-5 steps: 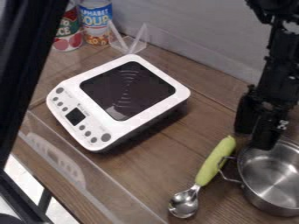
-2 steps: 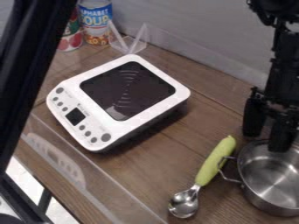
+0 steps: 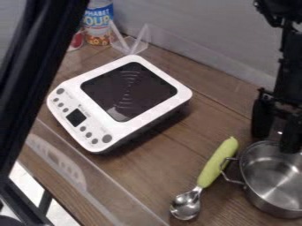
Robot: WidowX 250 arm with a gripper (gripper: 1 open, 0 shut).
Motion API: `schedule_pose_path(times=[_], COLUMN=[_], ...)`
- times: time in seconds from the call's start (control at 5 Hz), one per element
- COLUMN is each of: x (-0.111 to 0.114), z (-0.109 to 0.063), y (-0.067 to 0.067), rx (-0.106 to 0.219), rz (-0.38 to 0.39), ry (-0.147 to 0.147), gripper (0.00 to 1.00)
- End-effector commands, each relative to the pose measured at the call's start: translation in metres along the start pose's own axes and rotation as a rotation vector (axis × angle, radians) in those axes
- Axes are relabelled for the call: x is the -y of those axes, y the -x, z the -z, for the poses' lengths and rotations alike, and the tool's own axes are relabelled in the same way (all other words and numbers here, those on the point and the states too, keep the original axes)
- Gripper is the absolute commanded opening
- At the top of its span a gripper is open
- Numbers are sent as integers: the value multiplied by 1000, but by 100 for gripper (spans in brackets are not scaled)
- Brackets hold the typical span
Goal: Put silver pot on the white and black stove top
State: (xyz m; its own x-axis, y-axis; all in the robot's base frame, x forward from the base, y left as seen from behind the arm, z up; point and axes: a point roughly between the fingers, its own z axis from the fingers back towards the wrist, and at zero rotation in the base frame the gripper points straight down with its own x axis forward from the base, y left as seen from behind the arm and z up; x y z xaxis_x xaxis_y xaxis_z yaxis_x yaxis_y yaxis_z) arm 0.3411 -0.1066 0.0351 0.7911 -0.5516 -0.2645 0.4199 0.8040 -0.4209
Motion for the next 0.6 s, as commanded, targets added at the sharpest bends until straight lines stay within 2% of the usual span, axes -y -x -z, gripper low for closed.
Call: schedule_pose_path(times=[0.0, 0.2, 0.4], x=[10, 6, 13], z=[-21, -23, -21], y=[-4, -4, -5], rx=[42, 27, -9], rz=[48, 63, 116], ry=[-14, -13, -25], gripper=[100, 100, 100])
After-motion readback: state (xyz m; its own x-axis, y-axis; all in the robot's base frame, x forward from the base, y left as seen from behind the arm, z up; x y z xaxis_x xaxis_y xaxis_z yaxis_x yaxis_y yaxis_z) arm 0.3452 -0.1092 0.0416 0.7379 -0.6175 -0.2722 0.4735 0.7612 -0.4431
